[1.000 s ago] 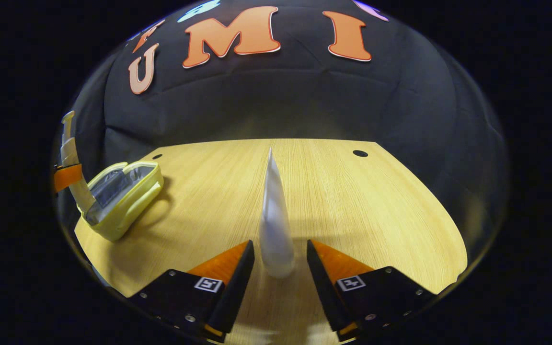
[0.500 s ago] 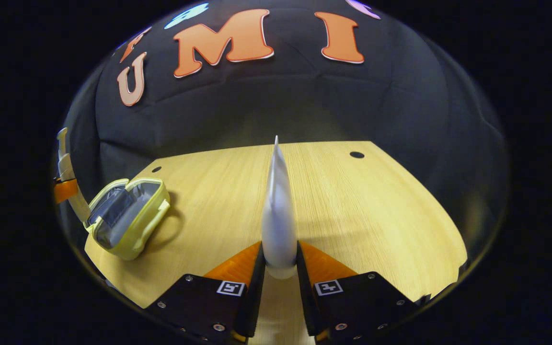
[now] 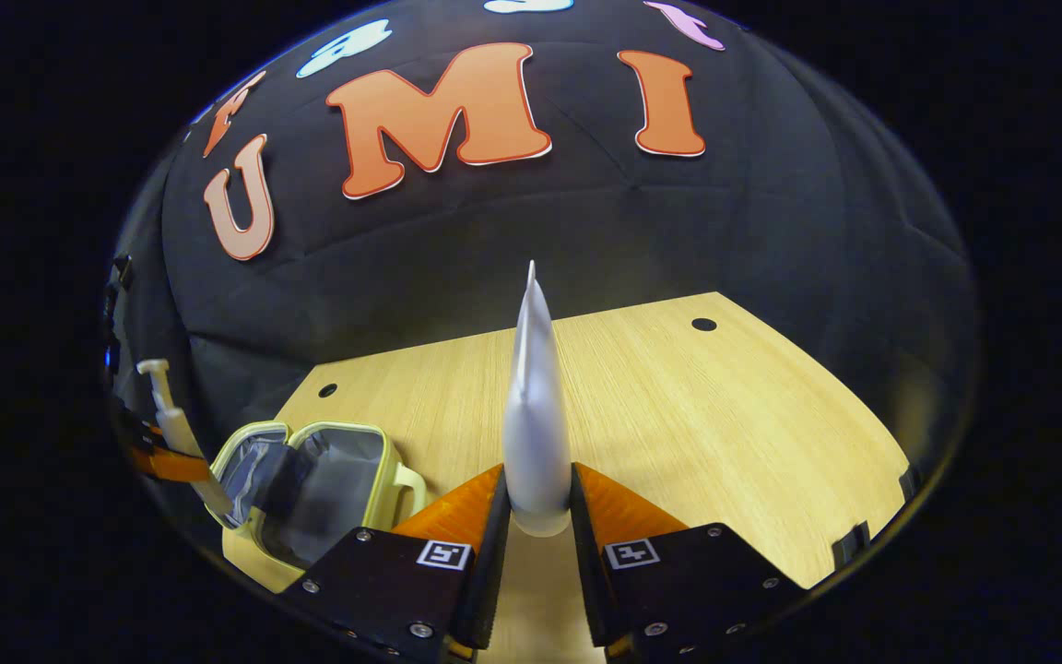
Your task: First open the suitcase, pack the skin care products into it, and then close the suitcase.
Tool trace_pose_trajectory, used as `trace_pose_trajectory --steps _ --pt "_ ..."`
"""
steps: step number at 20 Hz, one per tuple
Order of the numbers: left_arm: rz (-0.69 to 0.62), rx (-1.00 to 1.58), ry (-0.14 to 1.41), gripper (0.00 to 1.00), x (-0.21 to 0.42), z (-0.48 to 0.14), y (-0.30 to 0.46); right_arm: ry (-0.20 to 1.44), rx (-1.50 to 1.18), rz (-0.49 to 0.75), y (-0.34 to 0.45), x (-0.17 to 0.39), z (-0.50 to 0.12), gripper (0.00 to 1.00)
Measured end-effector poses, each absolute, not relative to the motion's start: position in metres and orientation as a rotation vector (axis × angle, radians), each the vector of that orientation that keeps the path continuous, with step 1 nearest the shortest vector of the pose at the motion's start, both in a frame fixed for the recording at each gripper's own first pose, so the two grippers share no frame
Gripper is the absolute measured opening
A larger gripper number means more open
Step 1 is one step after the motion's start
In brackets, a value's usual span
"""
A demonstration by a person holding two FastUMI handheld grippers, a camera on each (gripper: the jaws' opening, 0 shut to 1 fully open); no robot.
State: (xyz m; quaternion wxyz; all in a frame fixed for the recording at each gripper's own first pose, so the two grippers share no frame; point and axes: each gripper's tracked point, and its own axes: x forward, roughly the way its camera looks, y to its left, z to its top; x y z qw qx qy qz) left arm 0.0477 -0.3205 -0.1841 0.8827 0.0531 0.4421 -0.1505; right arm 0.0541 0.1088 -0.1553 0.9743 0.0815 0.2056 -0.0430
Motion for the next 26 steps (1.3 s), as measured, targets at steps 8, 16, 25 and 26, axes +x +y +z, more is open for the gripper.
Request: trace_pose_trajectory --steps 8,16,25,26 --pt "-0.469 0.123 1.195 0.61 0.076 -0.258 -0.339 0.458 0.194 -0.185 0.117 0.04 -0.162 0.39" --pt "-0.482 0.131 1.248 0.61 0.099 -0.307 -0.341 0.496 0.191 -0.217 0.116 0.029 -0.171 0.39" --pt "-0.437 0.125 1.113 1.0 0.114 -0.295 -0.337 0.49 0.166 -0.134 0.143 0.047 -0.148 0.39" --pt "-0.43 0.136 1.071 1.0 0.116 -0.286 -0.335 0.491 0.164 -0.113 0.15 0.048 -0.143 0.39"
